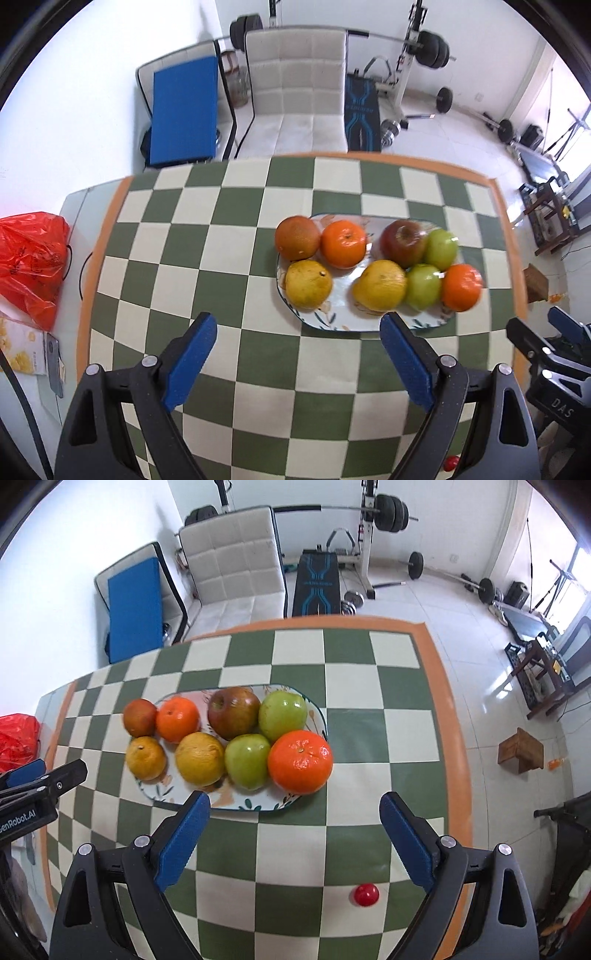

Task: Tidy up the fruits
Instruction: 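Lift both grippers off the plate and move toward the red cherry tomatoes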

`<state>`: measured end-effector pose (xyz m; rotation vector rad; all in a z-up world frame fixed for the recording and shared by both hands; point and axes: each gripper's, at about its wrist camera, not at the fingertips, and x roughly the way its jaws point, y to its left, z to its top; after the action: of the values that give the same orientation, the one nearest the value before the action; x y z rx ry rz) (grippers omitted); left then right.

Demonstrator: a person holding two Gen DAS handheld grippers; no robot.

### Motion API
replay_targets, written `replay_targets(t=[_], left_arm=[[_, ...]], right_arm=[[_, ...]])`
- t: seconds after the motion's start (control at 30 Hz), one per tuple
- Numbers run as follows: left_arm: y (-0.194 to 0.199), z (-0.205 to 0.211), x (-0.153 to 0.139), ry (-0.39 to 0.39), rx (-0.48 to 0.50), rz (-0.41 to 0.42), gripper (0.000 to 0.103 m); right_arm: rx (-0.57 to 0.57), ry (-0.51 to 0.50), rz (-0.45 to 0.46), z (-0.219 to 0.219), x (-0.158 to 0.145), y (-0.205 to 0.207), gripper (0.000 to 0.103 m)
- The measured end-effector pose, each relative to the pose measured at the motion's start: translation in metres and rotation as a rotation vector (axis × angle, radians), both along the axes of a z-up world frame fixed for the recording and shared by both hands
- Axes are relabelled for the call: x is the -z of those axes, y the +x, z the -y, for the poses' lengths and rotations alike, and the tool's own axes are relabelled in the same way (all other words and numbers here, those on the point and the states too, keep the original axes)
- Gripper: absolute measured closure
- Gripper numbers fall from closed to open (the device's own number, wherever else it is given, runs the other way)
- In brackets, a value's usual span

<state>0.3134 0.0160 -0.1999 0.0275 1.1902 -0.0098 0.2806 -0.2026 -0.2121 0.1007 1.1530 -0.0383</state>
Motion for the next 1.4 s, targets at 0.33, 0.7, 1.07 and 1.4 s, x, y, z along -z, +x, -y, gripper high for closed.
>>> replay_targets(t=[0.33,0.7,1.07,1.4], left_arm=[[-0.060,0.007,-0.069,-0.024,0.035,0.118,0.013],[-0.108,0.009,-0.113,-0.043,0.061,0.174,0.013],[-0.119,0.011,-0.123,-0.030,0.060,0.201,0.013],[-0.102,0.033,-0.044,0.036,0.087,0.007,0.000]], right_arm=[[-0.040,0.003,0.119,-0.013,-0.078,-0.065,0.008],[-0.040,0.026,0.221,-0.017,-0.146,-0.124,0.008],[-0.025,0.071,0.243,-0.020,-0.161,-0.144,0.008],[0.115,0.167,0.061,0.029,-0.079,-0.139,0.000]])
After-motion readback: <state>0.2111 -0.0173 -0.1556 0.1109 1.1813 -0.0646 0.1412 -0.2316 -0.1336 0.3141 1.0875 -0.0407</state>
